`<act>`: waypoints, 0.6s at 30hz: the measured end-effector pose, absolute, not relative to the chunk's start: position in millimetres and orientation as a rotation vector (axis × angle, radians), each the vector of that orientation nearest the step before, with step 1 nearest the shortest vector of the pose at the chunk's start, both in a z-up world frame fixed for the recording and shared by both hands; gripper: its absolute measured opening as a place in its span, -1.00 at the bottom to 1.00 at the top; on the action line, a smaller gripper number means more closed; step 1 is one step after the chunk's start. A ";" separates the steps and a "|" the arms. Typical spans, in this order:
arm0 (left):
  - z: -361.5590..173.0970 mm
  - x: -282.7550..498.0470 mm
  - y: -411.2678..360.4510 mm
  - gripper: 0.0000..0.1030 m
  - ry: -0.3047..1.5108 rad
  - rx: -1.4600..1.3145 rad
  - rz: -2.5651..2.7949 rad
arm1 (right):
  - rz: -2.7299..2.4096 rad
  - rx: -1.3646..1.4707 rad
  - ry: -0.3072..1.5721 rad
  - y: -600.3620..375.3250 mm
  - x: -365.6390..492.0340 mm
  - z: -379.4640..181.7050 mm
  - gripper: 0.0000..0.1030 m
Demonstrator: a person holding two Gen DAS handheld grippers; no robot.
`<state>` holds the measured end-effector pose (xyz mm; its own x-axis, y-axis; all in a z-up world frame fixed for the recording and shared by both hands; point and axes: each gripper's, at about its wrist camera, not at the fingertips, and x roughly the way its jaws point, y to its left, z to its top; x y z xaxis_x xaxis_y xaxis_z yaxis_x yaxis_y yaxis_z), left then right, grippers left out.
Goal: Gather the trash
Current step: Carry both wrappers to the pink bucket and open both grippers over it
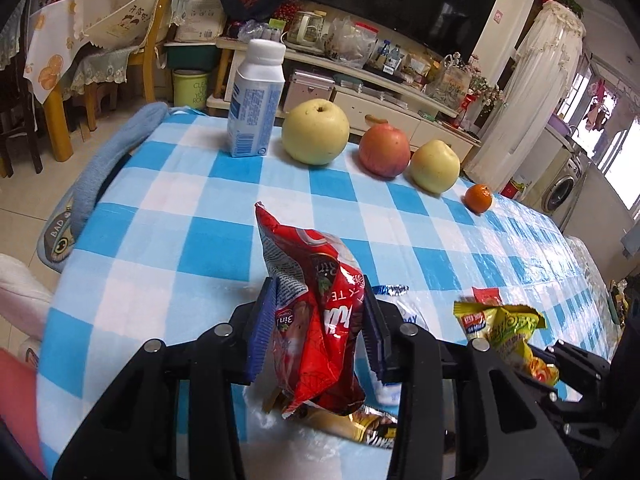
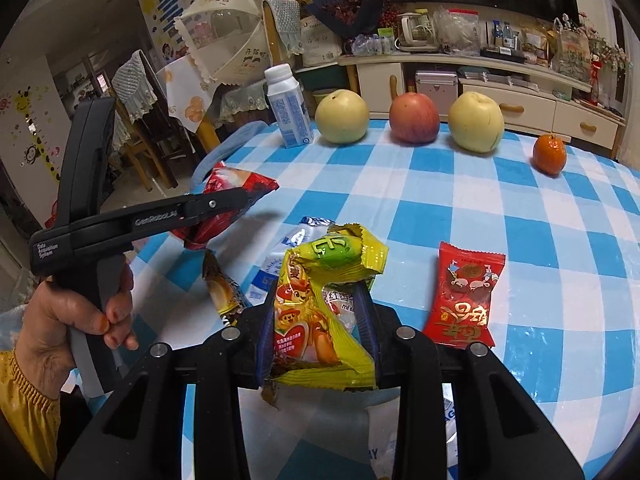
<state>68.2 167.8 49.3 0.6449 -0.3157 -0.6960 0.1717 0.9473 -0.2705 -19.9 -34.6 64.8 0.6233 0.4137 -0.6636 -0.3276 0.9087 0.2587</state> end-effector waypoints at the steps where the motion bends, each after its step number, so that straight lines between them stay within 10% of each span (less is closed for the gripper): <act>1: 52.0 64.0 171.3 -0.19 0.819 -0.185 -0.277 | 0.430 0.115 0.784 -33.4 -21.8 66.8 -0.28; 18: 86.3 -0.9 254.4 -0.19 0.723 -0.170 -0.115 | 0.545 0.050 0.731 36.5 -57.2 84.9 -0.28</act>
<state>-0.9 254.4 86.3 0.7441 -0.1636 -0.6477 0.0461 0.9798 -0.1945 -57.2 36.5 84.9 0.6123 0.4895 -0.6209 -0.4554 0.8603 0.2291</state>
